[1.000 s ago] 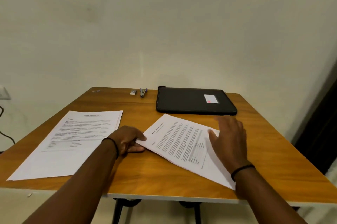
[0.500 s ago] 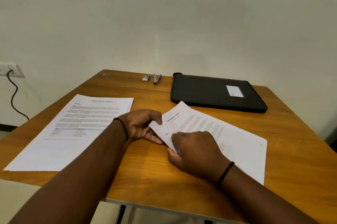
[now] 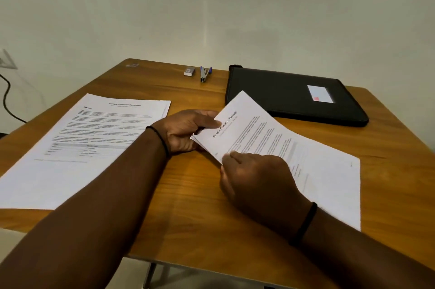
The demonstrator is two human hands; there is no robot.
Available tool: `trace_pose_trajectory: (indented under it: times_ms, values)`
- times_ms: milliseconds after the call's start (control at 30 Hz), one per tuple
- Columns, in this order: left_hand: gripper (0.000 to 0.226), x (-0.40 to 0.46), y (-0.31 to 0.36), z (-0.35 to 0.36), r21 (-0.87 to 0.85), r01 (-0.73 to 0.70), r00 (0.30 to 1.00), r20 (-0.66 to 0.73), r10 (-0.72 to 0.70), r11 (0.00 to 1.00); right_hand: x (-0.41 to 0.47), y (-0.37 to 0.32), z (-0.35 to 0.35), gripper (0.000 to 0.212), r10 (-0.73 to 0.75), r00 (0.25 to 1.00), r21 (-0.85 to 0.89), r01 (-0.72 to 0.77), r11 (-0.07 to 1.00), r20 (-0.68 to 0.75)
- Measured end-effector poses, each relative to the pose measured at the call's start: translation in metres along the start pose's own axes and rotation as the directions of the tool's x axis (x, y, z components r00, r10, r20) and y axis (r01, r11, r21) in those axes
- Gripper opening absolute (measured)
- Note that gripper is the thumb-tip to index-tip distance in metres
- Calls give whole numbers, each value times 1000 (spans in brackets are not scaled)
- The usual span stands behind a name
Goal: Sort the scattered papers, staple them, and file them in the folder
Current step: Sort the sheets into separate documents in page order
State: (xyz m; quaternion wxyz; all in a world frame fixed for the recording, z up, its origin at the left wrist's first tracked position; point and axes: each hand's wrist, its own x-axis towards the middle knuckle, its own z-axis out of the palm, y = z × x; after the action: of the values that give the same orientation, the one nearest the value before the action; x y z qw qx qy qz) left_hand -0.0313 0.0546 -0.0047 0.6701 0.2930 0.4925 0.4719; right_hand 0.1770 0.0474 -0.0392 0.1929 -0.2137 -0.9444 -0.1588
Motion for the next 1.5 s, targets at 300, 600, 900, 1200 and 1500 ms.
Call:
trace_pose_trajectory:
  times_ms: [300, 600, 900, 1200, 1500]
  values:
    - [28, 10, -2, -14, -174, 117, 983, 158, -90, 978, -9, 4, -5, 36, 94, 994, 164, -84, 983, -54]
    - [67, 10, 1, -10, -137, 88, 977, 205, -59, 987, -8, 5, -12, 23, 292, 950, 373, -233, 898, -110]
    - [30, 14, 1, -16, -123, 150, 984, 110, -137, 981, -8, 20, -25, 30, 367, 887, 339, -266, 902, -280]
    - [33, 9, 4, -15, -101, 116, 984, 147, -100, 988, -8, 7, -9, 43, 263, 953, 307, -209, 929, -148]
    - [58, 11, 3, -11, -19, 94, 979, 181, -89, 995, -6, 0, -7, 20, 214, 950, 231, -162, 959, -226]
